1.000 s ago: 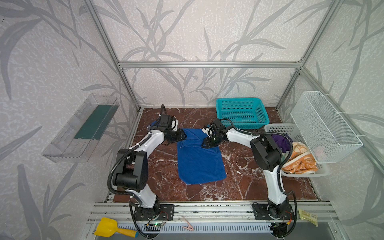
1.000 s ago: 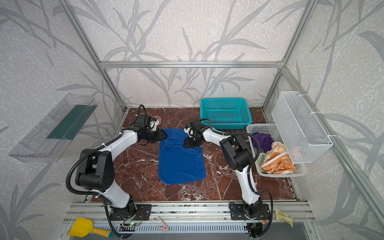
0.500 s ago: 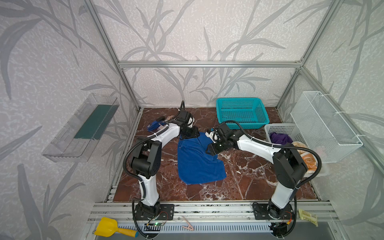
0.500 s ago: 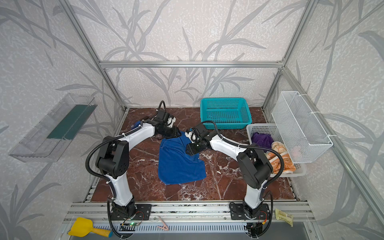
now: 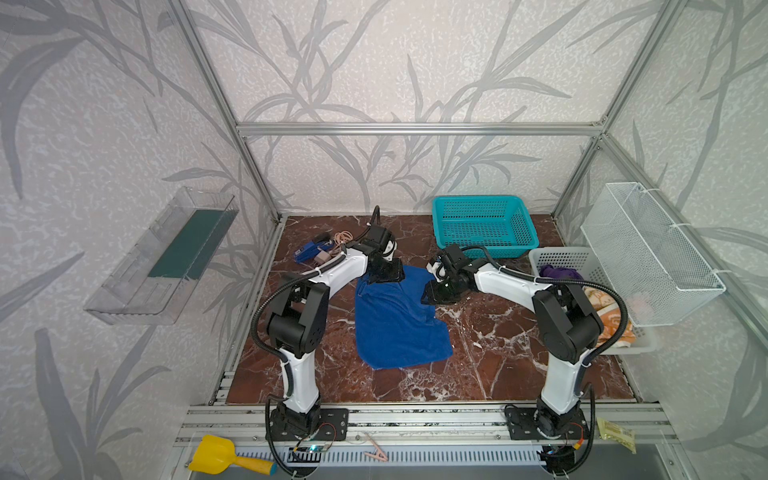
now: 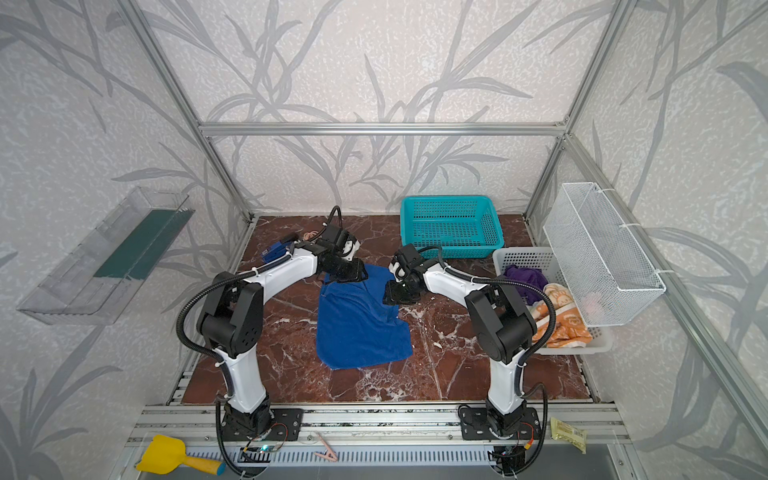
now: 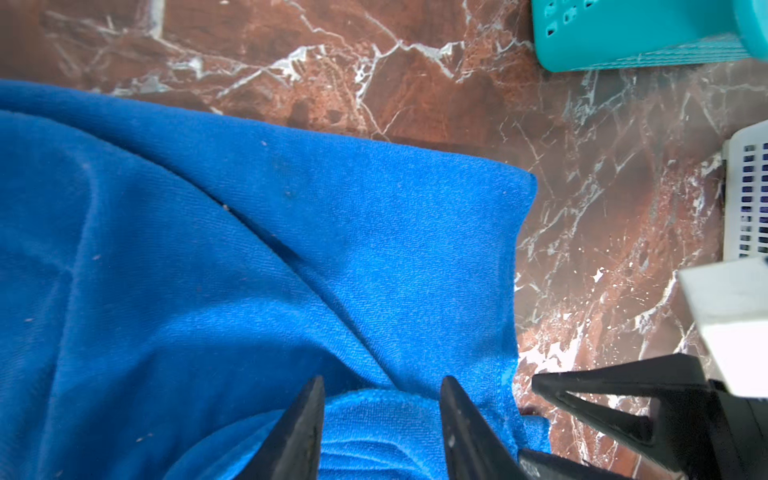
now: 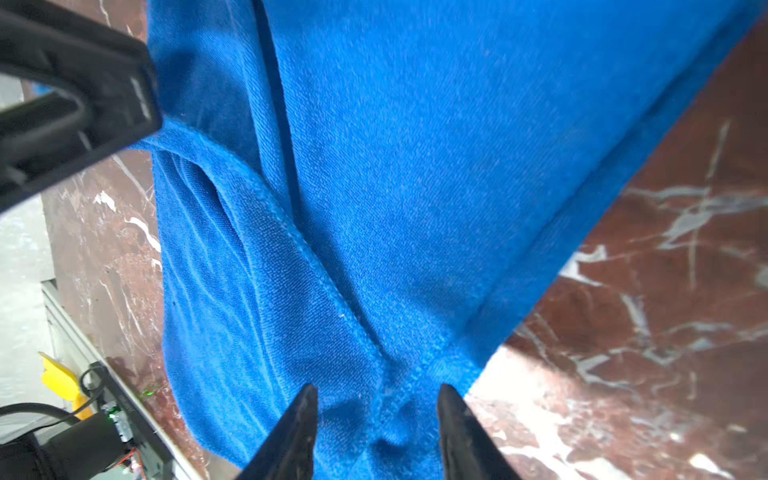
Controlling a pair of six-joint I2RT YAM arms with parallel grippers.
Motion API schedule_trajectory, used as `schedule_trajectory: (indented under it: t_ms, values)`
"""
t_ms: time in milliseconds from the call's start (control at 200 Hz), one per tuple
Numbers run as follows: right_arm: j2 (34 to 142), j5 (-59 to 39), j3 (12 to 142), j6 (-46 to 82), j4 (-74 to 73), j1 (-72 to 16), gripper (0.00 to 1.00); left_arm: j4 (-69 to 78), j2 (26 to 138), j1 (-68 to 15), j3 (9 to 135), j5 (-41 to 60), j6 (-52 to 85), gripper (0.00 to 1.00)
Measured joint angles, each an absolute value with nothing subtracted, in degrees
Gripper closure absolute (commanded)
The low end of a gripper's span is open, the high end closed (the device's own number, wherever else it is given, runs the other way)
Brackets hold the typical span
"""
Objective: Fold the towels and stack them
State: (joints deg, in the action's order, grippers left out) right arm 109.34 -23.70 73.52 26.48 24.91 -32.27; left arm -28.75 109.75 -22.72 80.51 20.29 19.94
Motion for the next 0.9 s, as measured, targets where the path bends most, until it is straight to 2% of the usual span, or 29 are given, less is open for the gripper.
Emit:
schedule_trajectory:
  t_ms: [370, 555, 630, 725, 790, 855, 905]
  values:
    - [111.09, -25.96, 72.99, 30.92, 25.17, -32.91, 0.52, -28.97, 109.75, -22.72, 80.47, 19.51, 19.18, 0.53]
    - [112.46, -26.3, 72.99, 32.01, 25.54, -33.93, 0.55, -29.12, 109.71, -22.72, 79.85, 19.11, 18.98, 0.54]
    - [112.51, -26.59, 72.99, 32.45, 25.54, -34.2, 0.62, -29.19, 109.6, -22.72, 79.5, 19.05, 18.9, 0.54]
    - [112.51, -26.92, 73.01, 32.95, 25.43, -34.46, 0.85, -29.23, 109.54, -22.72, 79.26, 18.87, 18.72, 0.54]
    - [112.51, -26.96, 73.03, 33.19, 25.3, -34.57, 0.95, -29.32, 109.14, -22.7, 78.94, 18.5, 18.57, 0.57]
    - [112.49, -26.63, 73.25, 32.99, 25.39, -34.57, 1.0, -29.54, 108.51, -22.48, 78.63, 18.2, 18.26, 0.57]
    - [112.42, -25.93, 73.78, 32.42, 25.74, -34.57, 1.0, -29.74, 107.79, -22.09, 78.43, 18.04, 18.15, 0.57]
